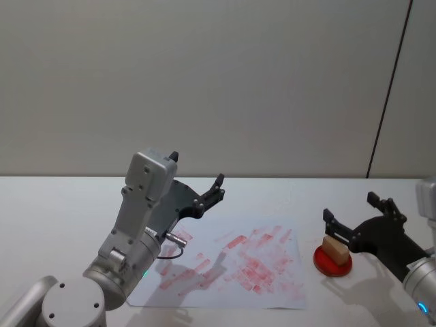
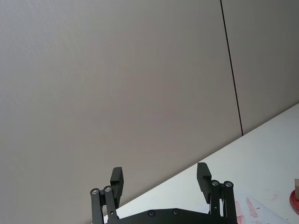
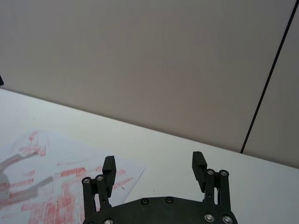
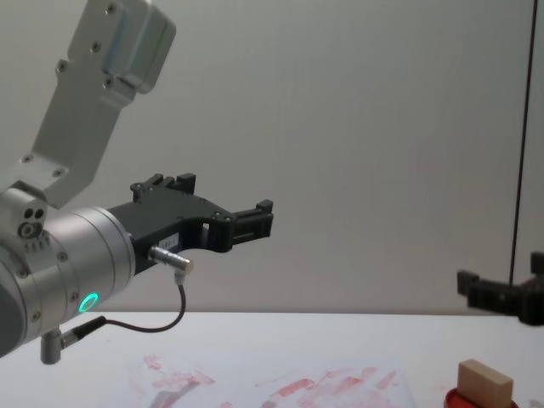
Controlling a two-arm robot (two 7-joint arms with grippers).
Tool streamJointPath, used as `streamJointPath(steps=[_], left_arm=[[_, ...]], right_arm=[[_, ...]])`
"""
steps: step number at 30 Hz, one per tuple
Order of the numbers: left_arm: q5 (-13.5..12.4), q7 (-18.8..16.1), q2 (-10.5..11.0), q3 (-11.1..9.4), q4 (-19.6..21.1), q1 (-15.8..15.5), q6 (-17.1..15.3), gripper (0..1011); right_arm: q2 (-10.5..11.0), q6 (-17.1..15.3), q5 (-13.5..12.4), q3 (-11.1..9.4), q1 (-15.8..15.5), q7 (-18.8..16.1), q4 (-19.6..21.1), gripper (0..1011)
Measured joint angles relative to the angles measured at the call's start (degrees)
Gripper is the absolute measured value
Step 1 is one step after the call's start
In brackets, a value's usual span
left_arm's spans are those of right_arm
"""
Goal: Use the one hand to pick up the stamp and affix it onto the A4 paper.
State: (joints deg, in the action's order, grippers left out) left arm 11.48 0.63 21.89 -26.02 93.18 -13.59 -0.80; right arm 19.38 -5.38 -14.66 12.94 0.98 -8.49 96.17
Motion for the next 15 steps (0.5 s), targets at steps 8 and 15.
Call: streamJointPath(steps=[8,15], left_arm=[[0.0,0.0,0.0,0.0,0.0,0.0,0.0,1003],[0.0,0.0,0.0,0.0,0.0,0.0,0.0,1003]], right_arm=[[-0.1,-1.6,1.0,0.1,0.9,-1.8,-2.7,1001],[-0.4,-3.4,1.9,0.3,1.8,-3.2,-5.2,1001]])
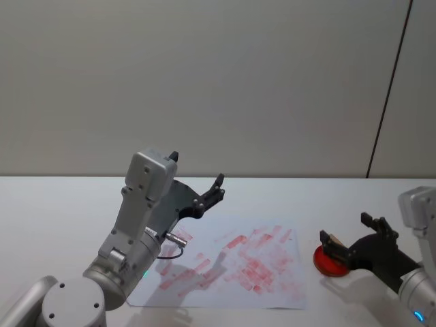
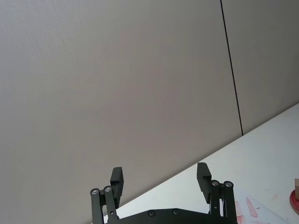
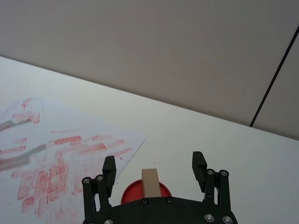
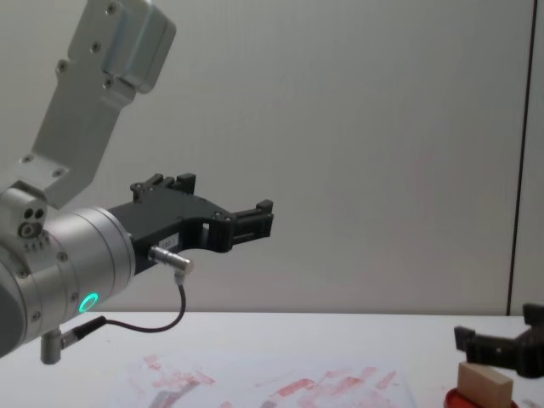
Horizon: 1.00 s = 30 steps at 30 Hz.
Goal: Use the one hand to pick up the stamp and affix it onto the A4 paper.
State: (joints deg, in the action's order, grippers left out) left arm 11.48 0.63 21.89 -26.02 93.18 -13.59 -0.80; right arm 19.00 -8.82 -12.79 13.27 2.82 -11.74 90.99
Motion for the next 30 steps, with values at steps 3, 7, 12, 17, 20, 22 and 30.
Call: streamJointPath(steps=[3,7,12,17,20,22,30], left_arm=[[0.0,0.0,0.0,0.0,0.0,0.0,0.0,1002],[0.0,0.0,0.0,0.0,0.0,0.0,0.0,1002],[0.0,0.0,0.0,0.0,0.0,0.0,0.0,1003],[0.0,0.0,0.0,0.0,0.0,0.0,0.0,1002],[0.0,0.0,0.0,0.0,0.0,0.0,0.0,1002],[0.0,0.0,0.0,0.0,0.0,0.0,0.0,1003],[0.0,0.0,0.0,0.0,0.0,0.0,0.0,1003]], right_arm=[[-0.2,-0.5,0.4,0.1,0.4,-0.5,-1.0,1001],[-0.4,-1.1,0.7,0.2,0.8,-1.0,-2.1,1001],[-0.7,-1.8,0.9,0.4,1.3,-1.4,-3.2,1001],[-1.0,-2.5,0.8,0.5,1.8,-1.8,-4.3,995],[-1.2,-2.8,0.7,0.5,2.0,-2.0,-4.9,943],[-1.3,-3.2,0.6,0.6,2.2,-2.1,-5.3,903],[-1.7,-3.9,0.1,0.7,2.7,-2.4,-6.5,676]])
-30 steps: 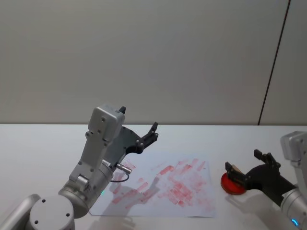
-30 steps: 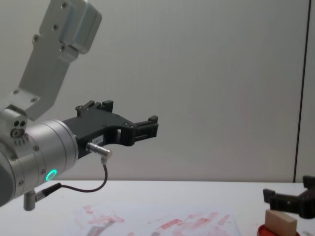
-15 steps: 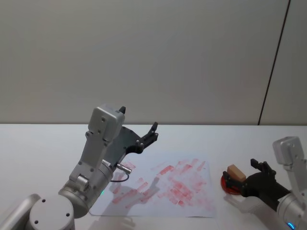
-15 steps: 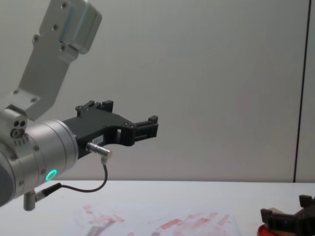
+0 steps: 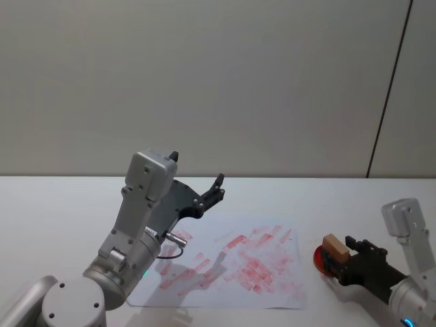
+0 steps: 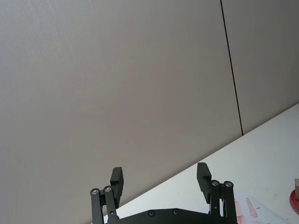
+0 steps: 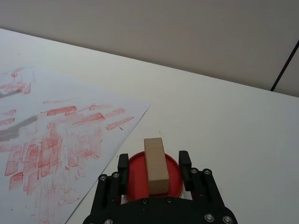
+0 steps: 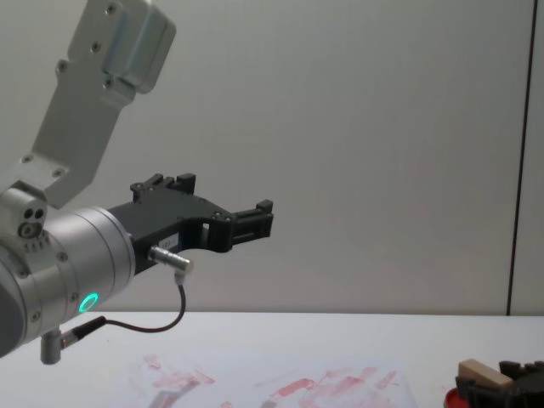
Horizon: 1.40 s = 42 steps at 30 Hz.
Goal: Use the one hand to pick up the stamp and affix it onto the A4 paper.
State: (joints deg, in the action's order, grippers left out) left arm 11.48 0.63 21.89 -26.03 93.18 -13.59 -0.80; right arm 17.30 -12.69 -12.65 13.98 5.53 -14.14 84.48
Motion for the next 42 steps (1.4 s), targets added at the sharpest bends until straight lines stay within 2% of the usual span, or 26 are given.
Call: streamJointPath(steps=[10,11,12,14,26,42], left_arm=[[0.0,0.0,0.0,0.0,0.0,0.0,0.0,1002],[0.0,0.0,0.0,0.0,0.0,0.0,0.0,1002],[0.0,0.0,0.0,0.0,0.0,0.0,0.0,1002],[0.0,0.0,0.0,0.0,0.0,0.0,0.0,1002],[0.0,0.0,0.0,0.0,0.0,0.0,0.0,1002],[0.0,0.0,0.0,0.0,0.0,0.0,0.0,1003]], right_arm=[[-0.5,-0.4,-0.6,0.1,0.7,-0.1,-1.0,349],[-0.5,-0.4,-0.7,0.1,0.7,-0.1,-1.0,349],[-0.6,-0.4,-0.8,0.1,0.8,-0.1,-1.1,288],[-0.7,-0.2,-0.9,0.0,1.0,-0.1,-1.3,229],[-1.0,2.3,-0.9,-0.1,1.6,0.0,-0.5,216],[-2.4,2.6,0.5,1.6,2.6,-3.6,1.7,217]])
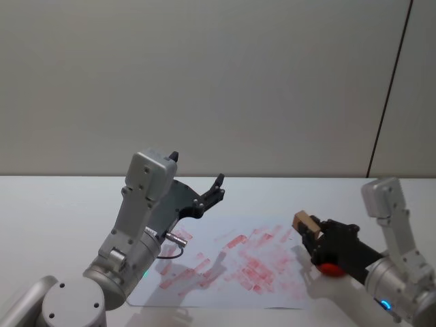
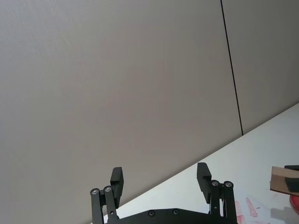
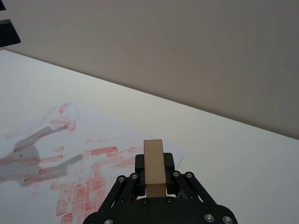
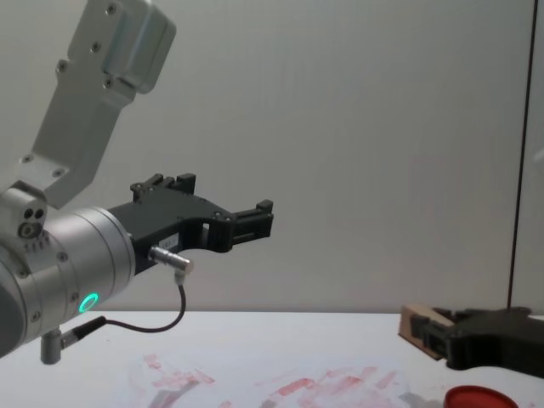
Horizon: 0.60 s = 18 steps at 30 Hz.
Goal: Use the one hand to pick up the stamp and affix it onto the A4 paper.
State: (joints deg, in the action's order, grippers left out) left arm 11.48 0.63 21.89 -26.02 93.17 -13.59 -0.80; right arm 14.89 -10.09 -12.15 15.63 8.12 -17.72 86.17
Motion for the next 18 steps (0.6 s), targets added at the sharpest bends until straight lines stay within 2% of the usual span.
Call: streamJointPath(steps=[18], left_arm=[[0.0,0.0,0.0,0.0,0.0,0.0,0.0,1002]], right_arm=[[-1.8,-1.2,4.0,2.7,0.6,-2.0,-2.7,217]])
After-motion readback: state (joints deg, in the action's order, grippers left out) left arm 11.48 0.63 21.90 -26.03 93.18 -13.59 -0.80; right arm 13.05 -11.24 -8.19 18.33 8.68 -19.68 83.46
